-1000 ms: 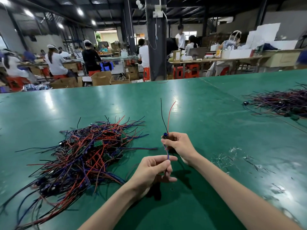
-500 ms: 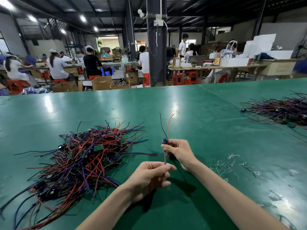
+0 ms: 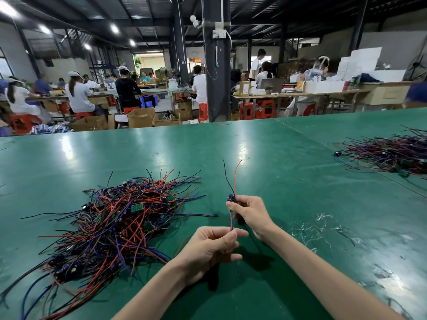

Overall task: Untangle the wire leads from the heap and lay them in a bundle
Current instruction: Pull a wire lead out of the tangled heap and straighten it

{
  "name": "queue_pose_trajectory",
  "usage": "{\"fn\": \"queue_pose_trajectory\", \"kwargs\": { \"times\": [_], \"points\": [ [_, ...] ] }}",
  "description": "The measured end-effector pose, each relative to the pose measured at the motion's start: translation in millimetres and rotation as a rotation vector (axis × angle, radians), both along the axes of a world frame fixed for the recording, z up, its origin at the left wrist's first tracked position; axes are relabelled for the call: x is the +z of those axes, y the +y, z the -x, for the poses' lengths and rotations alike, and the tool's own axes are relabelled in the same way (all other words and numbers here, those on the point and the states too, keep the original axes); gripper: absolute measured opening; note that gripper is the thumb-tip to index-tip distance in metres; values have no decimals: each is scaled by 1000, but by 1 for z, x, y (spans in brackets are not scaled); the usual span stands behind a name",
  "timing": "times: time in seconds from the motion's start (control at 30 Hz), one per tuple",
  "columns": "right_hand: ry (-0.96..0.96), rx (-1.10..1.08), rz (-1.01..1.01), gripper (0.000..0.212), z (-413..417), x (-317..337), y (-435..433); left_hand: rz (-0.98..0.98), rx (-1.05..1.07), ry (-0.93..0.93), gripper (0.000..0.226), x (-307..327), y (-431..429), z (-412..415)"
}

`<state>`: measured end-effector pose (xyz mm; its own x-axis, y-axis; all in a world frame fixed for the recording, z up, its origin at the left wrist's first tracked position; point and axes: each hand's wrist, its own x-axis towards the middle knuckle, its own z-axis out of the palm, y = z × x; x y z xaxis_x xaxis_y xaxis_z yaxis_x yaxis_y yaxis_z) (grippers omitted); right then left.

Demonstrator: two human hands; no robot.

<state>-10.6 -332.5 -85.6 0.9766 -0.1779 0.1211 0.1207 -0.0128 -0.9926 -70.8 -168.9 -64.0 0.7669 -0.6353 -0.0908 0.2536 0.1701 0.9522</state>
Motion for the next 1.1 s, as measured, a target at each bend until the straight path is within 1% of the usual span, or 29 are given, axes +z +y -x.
{"fn": "queue_pose_trajectory", "kwargs": {
  "times": [0.13, 0.23, 0.33, 0.5, 0.67, 0.73, 0.8, 0.87, 0.93, 0.97, 1.0, 1.1],
  "points": [
    [10, 7, -4, 12, 1, 1, 0, 13, -55, -58, 20, 0, 0, 1],
    [11, 20, -15, 13, 2, 2, -1, -31, -64, -146, 15, 0, 1, 2],
    [12, 20, -16, 12, 2, 2, -1, -72, -69, -186, 19, 2, 0, 3],
    [30, -11, -21, 9, 0, 3, -4, -58, -49, -109, 25, 2, 0, 2],
    [48, -82, 38, 6, -4, 4, -17, -69, -65, -49, 28, 3, 0, 1],
    [55, -125, 119, 7, -6, 8, -26, -48, -55, 2, 35, 4, -1, 1],
    [75, -178, 246, 8, -6, 12, -40, -23, -33, 47, 39, 5, -1, 0],
    [113, -216, 465, 14, -6, 16, -57, -6, -8, 75, 40, 6, -1, -1],
    [174, -205, 702, 19, -2, 21, -71, -1, 4, 86, 40, 6, -1, -2],
    [199, -186, 776, 19, 0, 24, -76, 2, 7, 90, 39, 6, 0, -3],
    [216, -165, 823, 20, 1, 26, -80, 6, 10, 95, 39, 6, 0, -3],
    [243, -137, 917, 34, 3, 30, -85, 15, 30, 108, 35, 7, 1, -3]
  ]
}}
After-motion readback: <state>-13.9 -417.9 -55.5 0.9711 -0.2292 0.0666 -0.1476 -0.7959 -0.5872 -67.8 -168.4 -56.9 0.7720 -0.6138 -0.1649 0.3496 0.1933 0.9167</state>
